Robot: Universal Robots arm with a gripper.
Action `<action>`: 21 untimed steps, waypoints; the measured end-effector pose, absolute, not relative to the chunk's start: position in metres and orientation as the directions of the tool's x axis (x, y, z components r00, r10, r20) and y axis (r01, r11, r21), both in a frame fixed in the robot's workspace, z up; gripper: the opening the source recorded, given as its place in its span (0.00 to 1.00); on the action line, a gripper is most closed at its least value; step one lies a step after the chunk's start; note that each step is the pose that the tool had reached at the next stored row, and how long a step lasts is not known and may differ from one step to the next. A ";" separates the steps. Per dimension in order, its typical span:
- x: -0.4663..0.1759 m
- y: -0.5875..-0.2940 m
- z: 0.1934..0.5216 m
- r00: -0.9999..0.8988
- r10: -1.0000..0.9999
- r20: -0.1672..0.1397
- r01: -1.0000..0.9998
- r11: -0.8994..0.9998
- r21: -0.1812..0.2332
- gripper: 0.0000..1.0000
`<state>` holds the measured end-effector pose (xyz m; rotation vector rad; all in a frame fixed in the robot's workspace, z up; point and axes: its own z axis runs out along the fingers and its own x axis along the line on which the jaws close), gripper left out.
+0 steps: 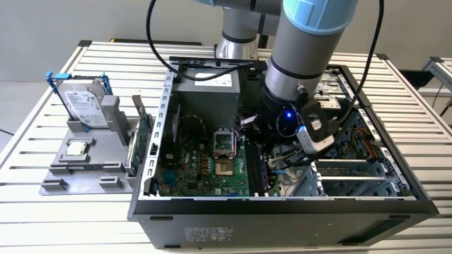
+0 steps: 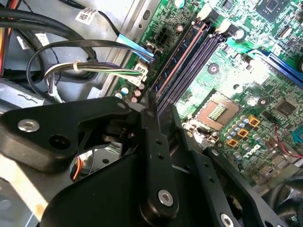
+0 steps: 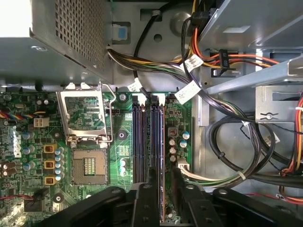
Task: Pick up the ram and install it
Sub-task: 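Insert the ram into the slot, then press down the ram until it locks into place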
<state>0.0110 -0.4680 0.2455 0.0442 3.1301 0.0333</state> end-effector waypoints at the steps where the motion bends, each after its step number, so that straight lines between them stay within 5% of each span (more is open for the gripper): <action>1: 0.011 -0.468 0.246 -1.000 0.028 -0.011 0.028 0.999 0.021 0.00; 21: 0.011 -0.468 0.251 -1.000 0.028 -0.011 0.028 0.999 0.021 0.00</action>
